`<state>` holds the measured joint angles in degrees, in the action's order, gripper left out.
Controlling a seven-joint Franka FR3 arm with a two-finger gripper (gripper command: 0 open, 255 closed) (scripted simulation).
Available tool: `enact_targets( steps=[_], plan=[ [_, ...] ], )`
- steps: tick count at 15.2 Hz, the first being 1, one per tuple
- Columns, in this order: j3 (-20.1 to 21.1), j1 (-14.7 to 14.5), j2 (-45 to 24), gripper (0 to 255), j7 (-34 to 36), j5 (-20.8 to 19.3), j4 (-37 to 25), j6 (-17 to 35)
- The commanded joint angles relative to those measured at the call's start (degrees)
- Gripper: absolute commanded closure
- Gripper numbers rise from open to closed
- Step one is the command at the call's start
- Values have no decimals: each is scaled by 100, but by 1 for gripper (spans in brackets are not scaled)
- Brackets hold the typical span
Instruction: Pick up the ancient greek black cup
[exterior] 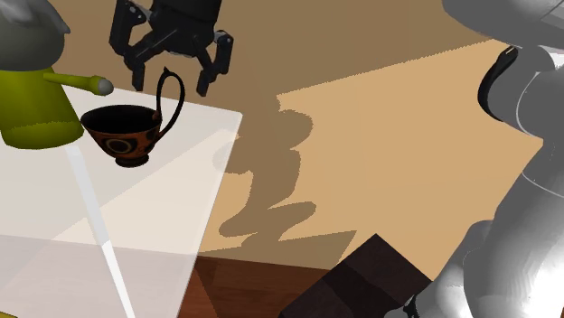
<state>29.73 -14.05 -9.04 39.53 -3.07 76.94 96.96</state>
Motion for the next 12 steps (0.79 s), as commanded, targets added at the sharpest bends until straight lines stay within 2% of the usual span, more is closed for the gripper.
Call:
enact_targets(
  steps=[1,5,6,12],
  plan=[
    [-6,23,52,0,-15,29,213,173],
    [-17,57,135,0,-43,78,516,403],
    [-15,54,135,255,-38,77,503,390],
    [-15,54,134,255,-38,77,504,392]
  ],
)
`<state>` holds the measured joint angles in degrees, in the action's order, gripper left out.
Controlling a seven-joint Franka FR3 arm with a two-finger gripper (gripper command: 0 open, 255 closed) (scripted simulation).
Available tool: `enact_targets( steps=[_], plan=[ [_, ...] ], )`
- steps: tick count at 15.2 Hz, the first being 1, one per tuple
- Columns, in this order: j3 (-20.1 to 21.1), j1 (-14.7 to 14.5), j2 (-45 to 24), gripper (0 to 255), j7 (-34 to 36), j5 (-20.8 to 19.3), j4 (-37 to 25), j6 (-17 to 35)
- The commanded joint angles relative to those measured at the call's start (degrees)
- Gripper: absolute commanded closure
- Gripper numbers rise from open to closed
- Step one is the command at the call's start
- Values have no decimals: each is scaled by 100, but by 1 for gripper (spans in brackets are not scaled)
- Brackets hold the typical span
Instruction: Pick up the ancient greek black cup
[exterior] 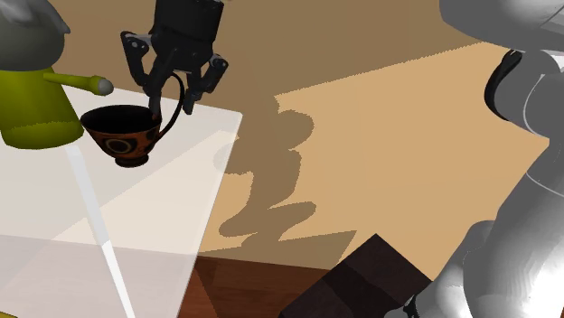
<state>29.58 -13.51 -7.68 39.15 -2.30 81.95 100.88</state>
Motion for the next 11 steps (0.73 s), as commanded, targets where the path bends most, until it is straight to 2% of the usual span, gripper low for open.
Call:
enact_targets(
  steps=[1,3,11],
  plan=[
    [0,0,-1,255,0,0,4,0],
    [-2,2,-3,255,-4,0,13,10],
    [37,-135,-316,255,95,-185,-1009,-735]
  ],
)
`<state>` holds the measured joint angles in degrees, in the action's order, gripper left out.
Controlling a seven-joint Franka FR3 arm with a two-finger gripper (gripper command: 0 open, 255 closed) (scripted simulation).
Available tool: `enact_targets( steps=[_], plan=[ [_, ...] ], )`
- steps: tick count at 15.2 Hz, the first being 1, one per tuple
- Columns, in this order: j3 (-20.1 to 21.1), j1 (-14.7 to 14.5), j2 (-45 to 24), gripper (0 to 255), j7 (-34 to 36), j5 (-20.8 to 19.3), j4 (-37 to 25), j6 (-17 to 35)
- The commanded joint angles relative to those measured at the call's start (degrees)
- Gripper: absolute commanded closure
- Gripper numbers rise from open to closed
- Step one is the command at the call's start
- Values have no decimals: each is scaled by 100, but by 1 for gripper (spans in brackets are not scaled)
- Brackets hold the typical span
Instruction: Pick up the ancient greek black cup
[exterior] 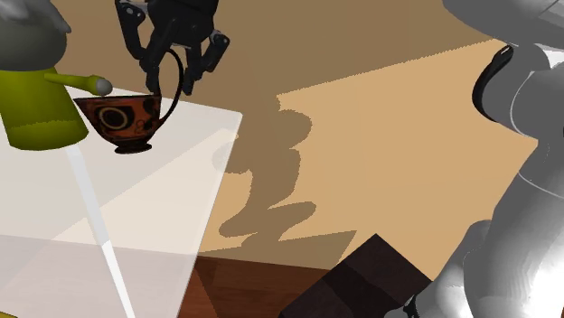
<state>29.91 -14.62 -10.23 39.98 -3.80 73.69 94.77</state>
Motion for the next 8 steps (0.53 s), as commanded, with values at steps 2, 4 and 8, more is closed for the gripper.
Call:
enact_targets(
  steps=[2,4,8],
  plan=[
    [16,-78,-169,255,41,-101,-486,-330],
    [27,-146,-295,255,73,-177,-815,-547],
    [42,-288,-535,255,125,-326,-1409,-924]
  ],
)
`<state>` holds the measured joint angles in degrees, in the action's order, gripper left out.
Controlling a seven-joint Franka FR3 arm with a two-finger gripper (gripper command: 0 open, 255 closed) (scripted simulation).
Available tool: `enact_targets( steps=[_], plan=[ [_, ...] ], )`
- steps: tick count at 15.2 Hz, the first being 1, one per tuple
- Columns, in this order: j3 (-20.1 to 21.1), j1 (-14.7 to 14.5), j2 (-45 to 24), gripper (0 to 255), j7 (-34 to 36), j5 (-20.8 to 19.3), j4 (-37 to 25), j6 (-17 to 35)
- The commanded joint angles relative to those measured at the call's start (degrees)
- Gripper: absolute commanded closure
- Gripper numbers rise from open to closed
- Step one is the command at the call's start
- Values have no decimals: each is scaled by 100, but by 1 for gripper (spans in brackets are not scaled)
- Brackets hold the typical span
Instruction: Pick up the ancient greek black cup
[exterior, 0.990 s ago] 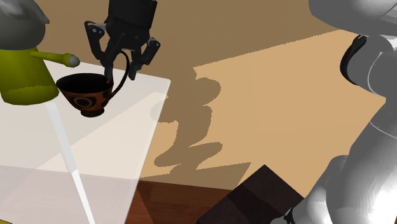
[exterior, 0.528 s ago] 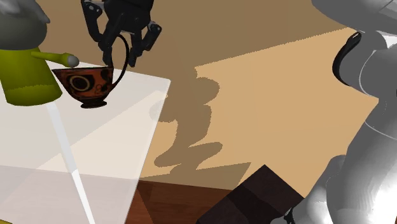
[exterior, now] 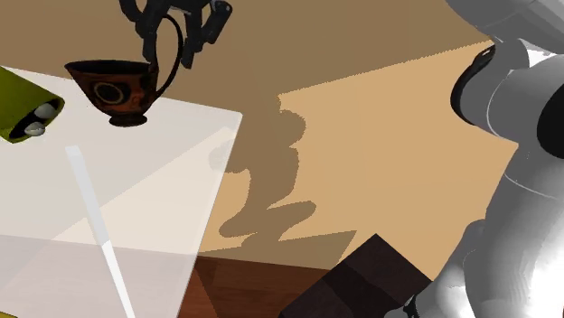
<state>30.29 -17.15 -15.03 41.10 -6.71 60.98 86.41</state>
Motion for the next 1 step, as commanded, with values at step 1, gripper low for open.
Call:
enact_targets(
  steps=[1],
  plan=[
    [3,-35,-56,255,13,-35,-138,-89]
  ],
)
